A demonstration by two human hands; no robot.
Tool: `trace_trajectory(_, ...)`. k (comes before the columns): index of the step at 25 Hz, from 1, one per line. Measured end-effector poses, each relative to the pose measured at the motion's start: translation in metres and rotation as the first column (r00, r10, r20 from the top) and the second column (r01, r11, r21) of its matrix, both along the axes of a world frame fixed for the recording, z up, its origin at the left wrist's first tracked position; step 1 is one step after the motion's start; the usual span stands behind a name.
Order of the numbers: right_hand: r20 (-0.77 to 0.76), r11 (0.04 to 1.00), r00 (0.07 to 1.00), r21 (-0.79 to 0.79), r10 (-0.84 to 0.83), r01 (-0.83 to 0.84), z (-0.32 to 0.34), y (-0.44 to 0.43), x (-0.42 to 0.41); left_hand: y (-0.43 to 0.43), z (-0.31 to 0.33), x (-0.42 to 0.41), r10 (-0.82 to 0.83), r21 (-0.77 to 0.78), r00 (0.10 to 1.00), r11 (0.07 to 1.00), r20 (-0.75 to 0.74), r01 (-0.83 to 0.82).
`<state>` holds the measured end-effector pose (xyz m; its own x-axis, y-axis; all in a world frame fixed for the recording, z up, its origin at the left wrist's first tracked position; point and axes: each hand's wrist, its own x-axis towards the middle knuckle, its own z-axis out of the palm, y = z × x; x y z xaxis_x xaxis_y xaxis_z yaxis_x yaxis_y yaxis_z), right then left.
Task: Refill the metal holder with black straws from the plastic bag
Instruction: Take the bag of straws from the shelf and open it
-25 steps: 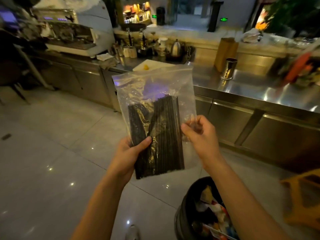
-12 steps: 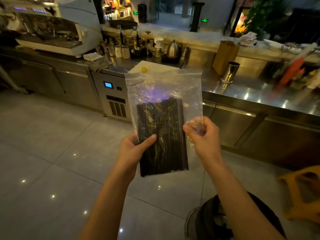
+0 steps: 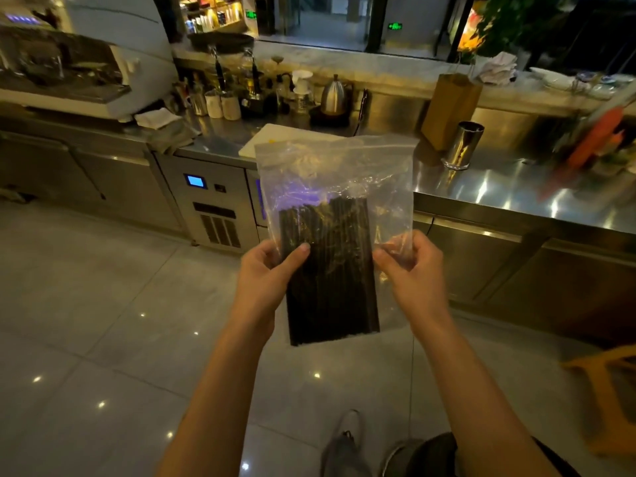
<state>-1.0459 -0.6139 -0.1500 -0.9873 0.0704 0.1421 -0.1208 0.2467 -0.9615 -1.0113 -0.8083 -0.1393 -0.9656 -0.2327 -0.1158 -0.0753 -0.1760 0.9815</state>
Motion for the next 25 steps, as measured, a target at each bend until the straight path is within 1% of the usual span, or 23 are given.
trace_trajectory(4,-0.001,0.999,1.000,0.022,-0.029,0.029,-0.005,0.037,-0.071,0.029,0.014,-0.088,0.007,-0.024,0.995,1.000,-0.096,-0.009)
trace_trajectory(6,0.041,0.997,0.997,0.041,-0.060,0.059,-0.006,0.061,-0.101,0.050,0.018,-0.125,-0.009,-0.069,0.992,0.998,-0.123,0.001)
trace_trajectory(9,0.058,0.993,0.992,0.059,-0.110,0.107,-0.011,0.098,-0.143,0.086,0.016,-0.174,-0.047,-0.129,0.981,0.991,-0.187,0.023)
trace_trajectory(13,0.106,0.982,0.980,0.099,-0.169,0.159,-0.016,0.136,-0.180,0.115,0.009,-0.221,-0.087,-0.191,0.978,0.980,-0.187,0.051)
trace_trajectory(15,0.121,0.978,0.974,0.104,-0.191,0.179,-0.018,0.153,-0.197,0.127,0.007,-0.251,-0.143,-0.253,0.971,0.963,-0.194,0.091)
trace_trajectory(17,0.127,0.972,0.968,0.112,-0.218,0.205,-0.020,0.164,-0.211,0.135,0.007,-0.278,-0.239,-0.332,0.951,0.929,-0.196,0.165)
trace_trajectory(18,0.138,0.967,0.962,0.124,-0.237,0.220,-0.022,0.169,-0.219,0.138,0.006,-0.292,-0.303,-0.384,0.934,0.898,-0.188,0.214)
trace_trajectory(19,0.152,0.963,0.956,0.140,-0.253,0.232,-0.025,0.172,-0.228,0.139,0.006,-0.306,-0.373,-0.468,0.910,0.846,-0.178,0.255)
trace_trajectory(21,0.178,0.950,0.943,0.193,-0.282,0.247,-0.030,0.178,-0.250,0.138,0.006,-0.338,-0.523,-0.636,0.844,0.694,-0.121,0.339)
trace_trajectory(23,0.160,0.926,0.940,0.283,-0.303,0.250,-0.036,0.182,-0.277,0.136,0.006,-0.376,-0.637,-0.715,0.769,0.562,-0.052,0.416)
trace_trajectory(24,0.137,0.910,0.939,0.324,-0.317,0.260,-0.036,0.183,-0.290,0.137,0.006,-0.394,-0.672,-0.748,0.740,0.507,-0.031,0.429)
trace_trajectory(25,0.120,0.894,0.933,0.351,-0.339,0.279,-0.036,0.183,-0.305,0.139,0.007,-0.414,-0.697,-0.766,0.716,0.472,-0.020,0.438)
